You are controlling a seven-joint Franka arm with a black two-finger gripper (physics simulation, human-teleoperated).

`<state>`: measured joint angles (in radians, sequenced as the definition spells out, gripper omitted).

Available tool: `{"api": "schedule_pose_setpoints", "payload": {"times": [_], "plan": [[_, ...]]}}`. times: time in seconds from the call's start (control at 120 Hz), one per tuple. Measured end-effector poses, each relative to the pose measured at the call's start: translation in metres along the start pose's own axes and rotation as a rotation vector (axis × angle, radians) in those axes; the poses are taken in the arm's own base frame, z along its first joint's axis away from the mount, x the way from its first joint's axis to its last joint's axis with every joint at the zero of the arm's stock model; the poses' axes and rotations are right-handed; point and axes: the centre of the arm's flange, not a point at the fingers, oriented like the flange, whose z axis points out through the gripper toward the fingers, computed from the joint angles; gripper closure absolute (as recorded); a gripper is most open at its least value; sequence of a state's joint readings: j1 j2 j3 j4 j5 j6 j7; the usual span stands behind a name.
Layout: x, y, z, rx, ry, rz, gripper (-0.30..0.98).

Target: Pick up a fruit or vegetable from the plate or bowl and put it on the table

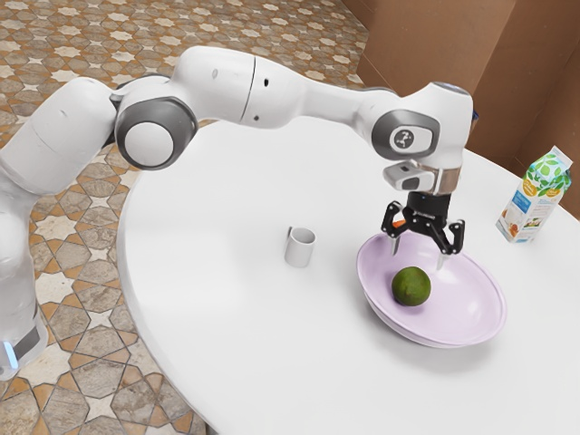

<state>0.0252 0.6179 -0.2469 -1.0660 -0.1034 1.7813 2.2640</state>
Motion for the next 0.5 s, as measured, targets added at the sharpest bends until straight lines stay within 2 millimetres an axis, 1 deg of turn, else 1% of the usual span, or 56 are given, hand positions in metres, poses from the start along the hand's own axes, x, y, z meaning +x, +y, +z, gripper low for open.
{"api": "schedule_pose_setpoints", "payload": {"times": [0.108,0.358,0.5], "plan": [[0.0,0.001,-0.001,-0.001,0.012,-0.017,0.0],[0.014,-0.002,0.004,-0.014,0.072,-0.067,0.0],[0.014,0.001,0.009,-0.043,0.078,-0.101,0.0]]}}
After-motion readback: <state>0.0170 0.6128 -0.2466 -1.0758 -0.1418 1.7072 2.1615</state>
